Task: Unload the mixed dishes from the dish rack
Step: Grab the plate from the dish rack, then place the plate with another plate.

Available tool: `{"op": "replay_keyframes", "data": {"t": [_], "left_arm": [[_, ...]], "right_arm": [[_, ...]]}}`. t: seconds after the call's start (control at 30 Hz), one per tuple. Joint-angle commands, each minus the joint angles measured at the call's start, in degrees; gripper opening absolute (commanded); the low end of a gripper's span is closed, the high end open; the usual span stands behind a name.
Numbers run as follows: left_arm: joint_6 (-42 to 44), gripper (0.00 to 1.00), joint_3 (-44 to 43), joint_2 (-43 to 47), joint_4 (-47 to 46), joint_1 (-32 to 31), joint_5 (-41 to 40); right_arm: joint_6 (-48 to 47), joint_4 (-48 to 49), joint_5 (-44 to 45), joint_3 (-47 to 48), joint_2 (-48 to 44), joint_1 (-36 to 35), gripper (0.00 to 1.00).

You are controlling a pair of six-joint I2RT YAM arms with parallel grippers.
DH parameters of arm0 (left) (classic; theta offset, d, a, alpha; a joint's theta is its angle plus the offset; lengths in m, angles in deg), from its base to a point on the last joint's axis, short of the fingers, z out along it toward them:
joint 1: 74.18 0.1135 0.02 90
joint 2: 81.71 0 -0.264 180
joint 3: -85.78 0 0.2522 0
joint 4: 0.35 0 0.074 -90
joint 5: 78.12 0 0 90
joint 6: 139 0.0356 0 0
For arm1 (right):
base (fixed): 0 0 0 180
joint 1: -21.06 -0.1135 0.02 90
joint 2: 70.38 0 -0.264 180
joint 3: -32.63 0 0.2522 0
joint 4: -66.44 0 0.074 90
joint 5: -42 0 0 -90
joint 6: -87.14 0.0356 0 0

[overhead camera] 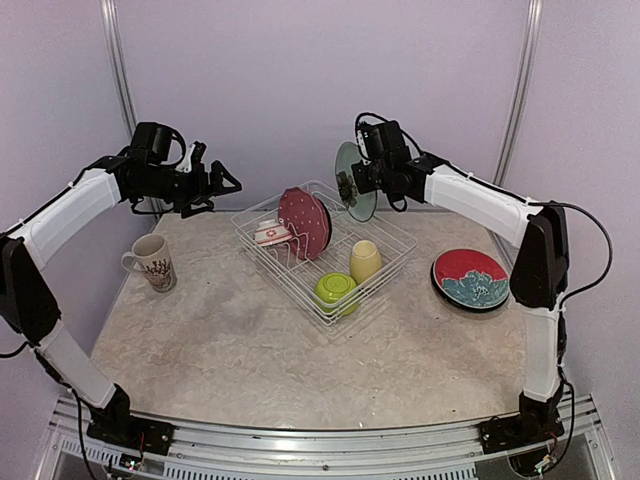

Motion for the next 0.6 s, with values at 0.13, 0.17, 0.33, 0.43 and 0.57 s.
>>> {"op": "replay_keyframes", "data": {"t": [0.13, 0.17, 0.33, 0.43, 0.57], "left_arm": [[1.57, 0.99, -1.71, -0.41, 0.85, -0.68, -0.99], [1.57, 0.99, -1.71, -0.4, 0.84, -0.71, -1.01], [1.49, 0.99, -1.78, -0.61, 0.92, -0.94, -0.82], [1.46, 0.99, -1.91, -0.76, 1.12, -1.13, -0.62], [1.48, 0.99, -1.96, -0.67, 1.12, -1.31, -0.75]], "right_arm": [[12.49, 10.9, -3.61, -12.93, -16.17, 3.36, 0.0], [13.98, 12.88, -6.24, -16.31, -18.55, 4.22, 0.0], [18.84, 23.58, -9.86, -33.91, -30.6, 7.22, 0.0], [22.69, 26.61, -10.23, -41.71, -37.12, 9.66, 0.0], [27.53, 29.53, -8.62, -52.55, -46.45, 14.09, 0.0]]}}
